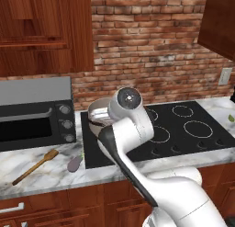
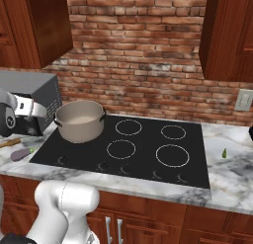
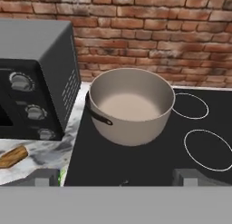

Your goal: Put the eggplant and lemon wedge in the pot. Retrieve the spatula and lightly stir the vegetables in the pot.

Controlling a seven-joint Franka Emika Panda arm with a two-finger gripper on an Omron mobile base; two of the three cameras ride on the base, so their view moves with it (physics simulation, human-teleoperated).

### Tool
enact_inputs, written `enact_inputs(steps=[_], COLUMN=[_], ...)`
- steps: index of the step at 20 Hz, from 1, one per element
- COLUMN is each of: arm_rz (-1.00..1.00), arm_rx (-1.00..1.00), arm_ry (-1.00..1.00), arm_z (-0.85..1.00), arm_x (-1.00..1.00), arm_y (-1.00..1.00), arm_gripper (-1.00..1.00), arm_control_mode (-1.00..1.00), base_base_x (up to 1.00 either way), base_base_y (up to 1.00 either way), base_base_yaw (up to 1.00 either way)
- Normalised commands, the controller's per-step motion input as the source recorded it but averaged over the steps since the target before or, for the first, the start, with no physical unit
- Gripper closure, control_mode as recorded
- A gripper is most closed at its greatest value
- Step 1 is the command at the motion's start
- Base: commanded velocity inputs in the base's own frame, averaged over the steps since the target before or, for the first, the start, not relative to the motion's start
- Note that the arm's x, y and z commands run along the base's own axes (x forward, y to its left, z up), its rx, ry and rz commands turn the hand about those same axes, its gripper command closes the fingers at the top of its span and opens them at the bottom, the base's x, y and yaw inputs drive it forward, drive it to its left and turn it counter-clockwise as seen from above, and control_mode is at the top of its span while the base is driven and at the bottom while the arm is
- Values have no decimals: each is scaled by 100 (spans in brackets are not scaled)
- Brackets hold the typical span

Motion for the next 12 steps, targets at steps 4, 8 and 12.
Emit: enact_inputs(steps=[4, 8, 12], arm_rz=[0, -3, -21], arm_rx=[1, 0, -1], arm_ry=[-3, -1, 13], arm_z=[-27, -4, -2], arm_x=[2, 0, 2], arm_y=[55, 20, 6], arm_gripper=[-100, -100, -100], arm_control_mode=[-100, -100, -100], base_base_x=[0, 0, 0], base_base_y=[0, 0, 0], base_base_yaw=[0, 0, 0])
